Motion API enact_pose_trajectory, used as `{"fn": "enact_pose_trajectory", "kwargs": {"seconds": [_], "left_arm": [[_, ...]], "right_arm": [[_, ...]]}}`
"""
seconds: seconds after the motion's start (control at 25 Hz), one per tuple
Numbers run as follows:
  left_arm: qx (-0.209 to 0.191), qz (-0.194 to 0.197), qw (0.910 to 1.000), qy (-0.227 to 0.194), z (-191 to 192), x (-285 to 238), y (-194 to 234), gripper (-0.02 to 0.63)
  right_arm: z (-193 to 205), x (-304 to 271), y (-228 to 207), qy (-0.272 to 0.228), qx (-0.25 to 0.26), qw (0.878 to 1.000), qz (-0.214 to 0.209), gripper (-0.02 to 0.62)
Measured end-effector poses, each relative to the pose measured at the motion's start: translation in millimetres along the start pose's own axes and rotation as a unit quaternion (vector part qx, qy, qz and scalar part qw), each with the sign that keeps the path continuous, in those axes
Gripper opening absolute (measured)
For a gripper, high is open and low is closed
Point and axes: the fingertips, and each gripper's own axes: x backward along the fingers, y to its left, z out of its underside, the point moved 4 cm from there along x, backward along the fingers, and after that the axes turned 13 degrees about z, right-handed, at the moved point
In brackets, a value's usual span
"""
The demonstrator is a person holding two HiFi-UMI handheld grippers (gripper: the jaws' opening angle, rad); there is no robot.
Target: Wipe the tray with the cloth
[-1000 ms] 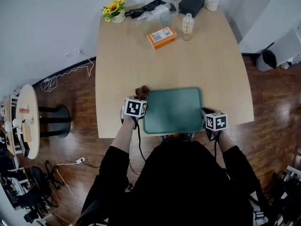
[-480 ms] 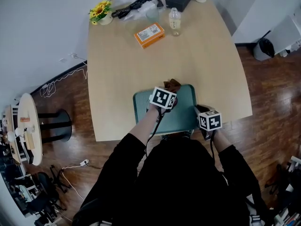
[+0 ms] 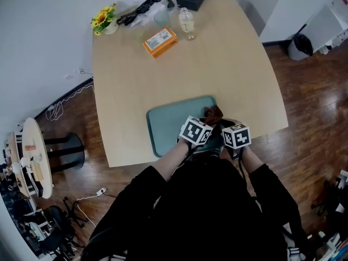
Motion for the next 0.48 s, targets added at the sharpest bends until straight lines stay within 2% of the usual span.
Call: {"fn": "enact_pose_trajectory", "kwargs": {"seconds": [0.12,0.24,0.36,0.48], "left_arm": [[0.014,0.026,0.9996,0.0,36.5,-1.1,-23.9,0.091],[0.006,0.059,0.9981,0.018,62.6,-10.8,-40.9,0.091],[-0.006,0.068,0.9974,0.026,66.1,-14.5,-41.6,0.091],[-0.011,0.051,0.9986,0.013,53.3,-7.4,-26.0,0.091]], "right_arm": [[0.3,0.1,-1.7,0.001,0.0,1.0,-0.002,0.04],[0.8,0.5,-1.4,0.0,0.0,1.0,-0.002,0.04],[0.3,-0.2,-0.5,-0.001,0.001,1.0,0.0,0.04],[0.1,0.2,0.7,-0.001,0.002,1.0,0.001,0.041]]}}
